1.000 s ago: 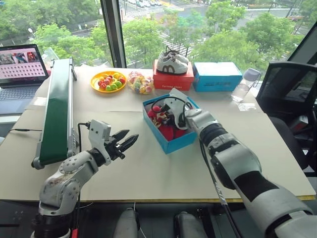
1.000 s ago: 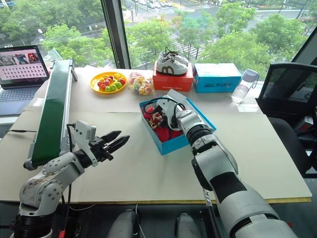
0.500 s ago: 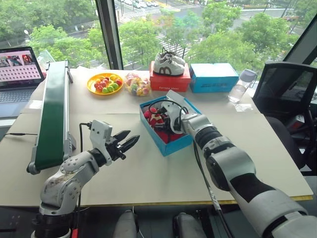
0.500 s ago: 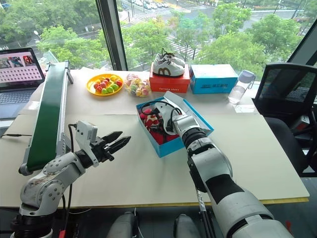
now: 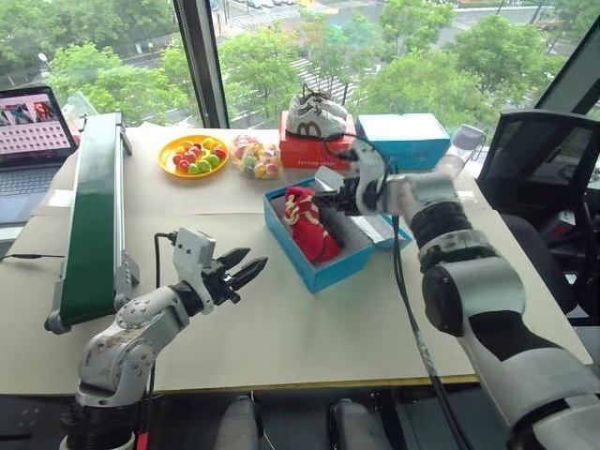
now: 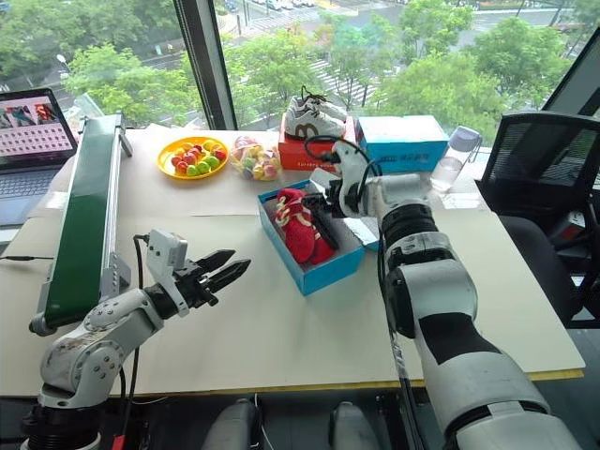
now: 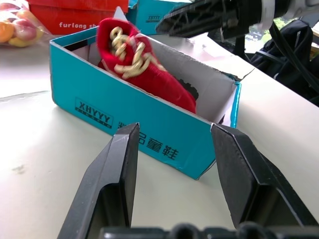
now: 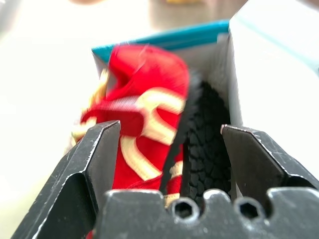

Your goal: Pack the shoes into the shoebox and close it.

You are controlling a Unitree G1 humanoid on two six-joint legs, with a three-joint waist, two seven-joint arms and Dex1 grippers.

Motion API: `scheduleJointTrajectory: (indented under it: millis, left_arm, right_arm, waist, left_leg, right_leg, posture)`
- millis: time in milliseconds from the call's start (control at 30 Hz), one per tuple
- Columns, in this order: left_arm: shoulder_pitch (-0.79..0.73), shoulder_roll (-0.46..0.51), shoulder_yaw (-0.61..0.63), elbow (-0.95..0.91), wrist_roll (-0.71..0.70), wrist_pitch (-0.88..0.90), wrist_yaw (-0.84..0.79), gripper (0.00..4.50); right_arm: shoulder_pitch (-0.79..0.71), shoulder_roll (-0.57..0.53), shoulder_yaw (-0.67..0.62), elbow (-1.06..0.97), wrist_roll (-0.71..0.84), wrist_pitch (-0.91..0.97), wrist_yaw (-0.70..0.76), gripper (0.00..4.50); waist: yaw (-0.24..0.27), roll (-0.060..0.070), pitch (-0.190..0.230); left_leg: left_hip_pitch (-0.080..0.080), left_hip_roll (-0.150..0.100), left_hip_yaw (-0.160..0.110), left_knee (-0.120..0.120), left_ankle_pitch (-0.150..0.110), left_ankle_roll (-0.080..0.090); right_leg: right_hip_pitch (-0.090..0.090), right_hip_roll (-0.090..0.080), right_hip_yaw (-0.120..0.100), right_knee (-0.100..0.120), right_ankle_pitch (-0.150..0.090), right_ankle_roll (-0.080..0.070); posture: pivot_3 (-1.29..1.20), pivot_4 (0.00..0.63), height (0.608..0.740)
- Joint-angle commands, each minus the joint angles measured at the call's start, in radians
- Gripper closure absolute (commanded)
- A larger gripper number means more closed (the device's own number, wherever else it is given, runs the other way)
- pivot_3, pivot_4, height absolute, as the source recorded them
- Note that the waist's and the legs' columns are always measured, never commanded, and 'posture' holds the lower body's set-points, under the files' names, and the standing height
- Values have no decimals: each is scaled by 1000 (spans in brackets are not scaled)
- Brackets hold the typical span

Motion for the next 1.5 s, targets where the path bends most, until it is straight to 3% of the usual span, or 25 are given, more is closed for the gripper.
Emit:
scheduleJointTrajectory:
  millis: [33,233,333,633,800,900,1267,1500]
  left_arm:
    - [-28,10,-2,-4,-4,-2,-18,2080]
    - [-42,9,-15,7,2,-6,-26,2080]
    - [-38,8,-15,7,3,-10,-25,2080]
    - [-38,-6,-30,17,10,-13,-26,2080]
    - [-48,-10,-34,25,13,-11,-32,2080]
    - [-50,-10,-34,23,11,-6,-30,2080]
    - [-24,0,-9,-25,-6,21,-9,2080]
    - [-5,-2,5,-56,-20,41,10,2080]
  right_arm:
    - [107,-12,-39,-267,67,163,-36,638]
    - [238,-12,-60,-461,89,249,-115,638]
    - [318,-52,-92,-535,76,250,-158,1385]
    - [431,-108,-40,-764,137,273,-106,4445]
    - [323,16,-6,-708,155,161,-116,4445]
    - [240,97,43,-518,96,11,-134,4445]
    - [33,161,158,285,-115,-554,-85,4445]
    - [48,215,217,465,-238,-663,-84,4445]
  waist:
    - [3,0,0]
    - [6,0,0]
    - [9,0,0]
    - [-3,1,1]
    - [-10,1,1]
    - [-17,1,1]
    - [-1,1,3]
    - [-3,1,2]
  left_leg:
    - [0,0,0,0,0,0]
    - [0,0,0,2,0,-1]
    - [0,0,0,1,0,-1]
    - [1,0,0,1,0,0]
    - [1,0,0,1,0,0]
    - [1,0,0,1,0,0]
    - [0,-1,0,1,0,0]
    - [2,-1,0,2,-1,-2]
  right_leg:
    - [0,0,0,0,0,0]
    - [0,0,0,0,0,0]
    - [0,0,0,0,0,0]
    - [0,0,2,0,0,0]
    - [0,0,2,0,0,0]
    - [0,1,2,1,0,1]
    - [0,0,1,0,0,2]
    - [2,0,1,0,0,1]
  posture:
    - [0,150,731]
    - [0,150,731]
    - [0,150,731]
    - [0,150,731]
    - [0,150,731]
    - [0,150,731]
    - [0,150,731]
    - [0,150,731]
